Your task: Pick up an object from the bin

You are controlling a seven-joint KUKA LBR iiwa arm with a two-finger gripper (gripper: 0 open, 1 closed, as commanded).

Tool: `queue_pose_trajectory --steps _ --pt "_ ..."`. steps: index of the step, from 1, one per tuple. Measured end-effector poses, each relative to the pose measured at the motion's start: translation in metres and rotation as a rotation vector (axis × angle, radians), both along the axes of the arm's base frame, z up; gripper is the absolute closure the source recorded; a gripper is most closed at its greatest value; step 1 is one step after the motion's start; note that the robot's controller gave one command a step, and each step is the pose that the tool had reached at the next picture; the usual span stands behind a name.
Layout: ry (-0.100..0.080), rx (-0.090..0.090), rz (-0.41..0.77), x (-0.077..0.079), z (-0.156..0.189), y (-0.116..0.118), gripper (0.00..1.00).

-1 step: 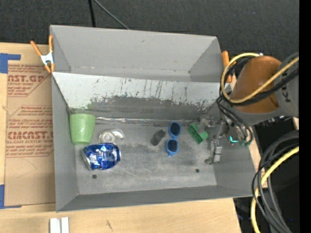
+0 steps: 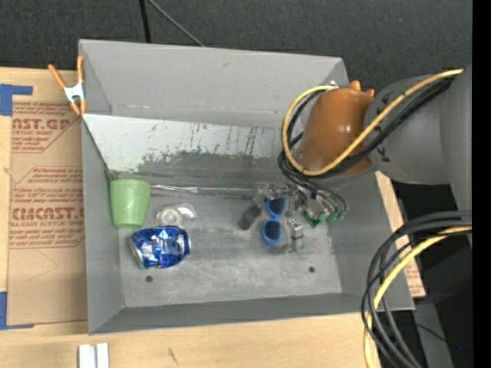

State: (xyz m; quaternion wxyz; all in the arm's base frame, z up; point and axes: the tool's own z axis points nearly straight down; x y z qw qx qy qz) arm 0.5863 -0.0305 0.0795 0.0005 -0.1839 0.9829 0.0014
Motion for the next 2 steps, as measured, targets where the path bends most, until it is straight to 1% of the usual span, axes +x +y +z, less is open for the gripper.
queue_pose_trajectory --steps 1,2 --pt "-0.002 -0.002 -0.003 0.0 0.001 -0.002 1.0" --pt "-0.012 -0.003 -0.012 0.008 0.16 0.021 1.0"
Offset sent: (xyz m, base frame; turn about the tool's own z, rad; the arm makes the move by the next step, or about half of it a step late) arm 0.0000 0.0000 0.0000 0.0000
